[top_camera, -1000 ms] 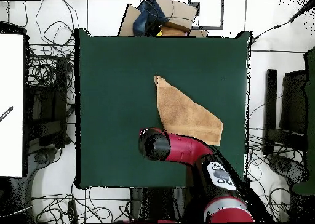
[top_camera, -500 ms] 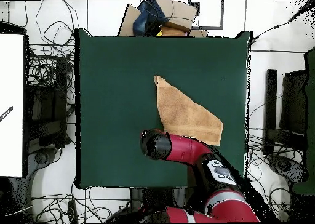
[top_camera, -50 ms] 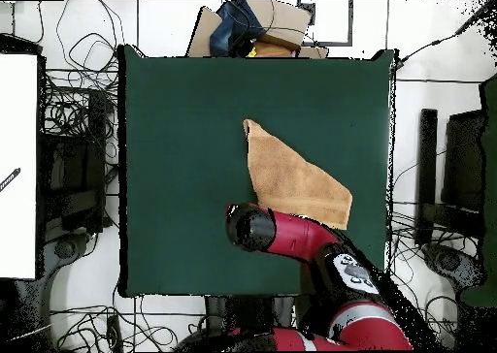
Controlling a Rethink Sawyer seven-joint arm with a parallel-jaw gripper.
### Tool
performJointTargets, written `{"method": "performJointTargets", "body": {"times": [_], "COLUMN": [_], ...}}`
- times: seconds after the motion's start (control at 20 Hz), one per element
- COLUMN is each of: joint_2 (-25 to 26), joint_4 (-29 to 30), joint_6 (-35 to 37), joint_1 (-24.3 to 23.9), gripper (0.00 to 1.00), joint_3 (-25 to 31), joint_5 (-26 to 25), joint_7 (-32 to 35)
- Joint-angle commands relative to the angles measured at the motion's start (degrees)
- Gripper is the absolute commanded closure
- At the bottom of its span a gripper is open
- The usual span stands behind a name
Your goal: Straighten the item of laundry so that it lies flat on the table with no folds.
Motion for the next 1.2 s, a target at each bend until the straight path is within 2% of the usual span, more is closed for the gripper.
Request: {"method": "performJointTargets", "body": {"times": [0.05, 1.2], "joint_2": [0.24, 3.96], "joint_4": [-1.71, -8.65], "joint_6": [-3.31, -0.09], "joint_1": [0.10, -1.83], "gripper": [0.00, 0.00], "joint_3": [0.74, 1.05], "joint_5": [2.92, 3.30], "joint_7": [11.76, 9.01]}}
